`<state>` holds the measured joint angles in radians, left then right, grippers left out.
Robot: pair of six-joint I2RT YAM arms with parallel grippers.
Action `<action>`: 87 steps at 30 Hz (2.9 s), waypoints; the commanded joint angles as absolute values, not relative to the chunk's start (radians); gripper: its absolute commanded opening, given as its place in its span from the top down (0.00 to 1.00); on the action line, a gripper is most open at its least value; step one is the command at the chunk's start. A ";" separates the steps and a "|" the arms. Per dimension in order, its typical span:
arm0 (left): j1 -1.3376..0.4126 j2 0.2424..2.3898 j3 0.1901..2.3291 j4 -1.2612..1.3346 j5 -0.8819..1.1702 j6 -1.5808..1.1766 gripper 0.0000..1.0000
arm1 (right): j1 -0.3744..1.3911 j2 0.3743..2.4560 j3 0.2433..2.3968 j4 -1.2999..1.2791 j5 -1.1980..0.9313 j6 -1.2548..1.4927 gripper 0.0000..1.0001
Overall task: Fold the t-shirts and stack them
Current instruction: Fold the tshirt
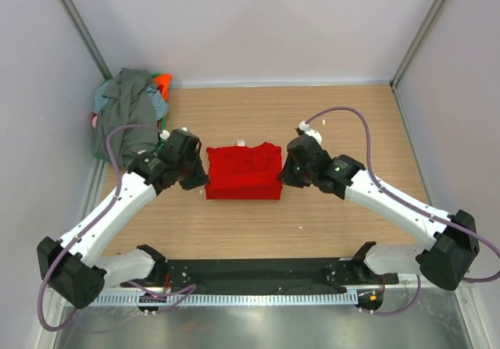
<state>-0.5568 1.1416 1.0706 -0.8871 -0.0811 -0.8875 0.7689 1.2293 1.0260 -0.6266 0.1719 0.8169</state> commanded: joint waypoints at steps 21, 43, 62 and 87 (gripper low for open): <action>-0.198 2.114 1.843 -0.925 0.221 -0.646 0.30 | 0.345 2.267 2.201 -0.871 -0.109 0.431 0.20; -0.199 1.451 0.971 -0.193 0.483 -0.782 0.07 | 0.367 1.626 1.103 -0.203 -0.459 0.586 0.19; -0.216 1.450 0.680 0.268 0.500 -0.818 0.08 | 0.374 1.416 0.830 -0.189 -0.474 0.577 0.19; -0.385 1.448 0.442 0.450 0.244 -0.948 0.27 | 0.374 1.416 0.678 -0.081 -0.517 0.609 0.19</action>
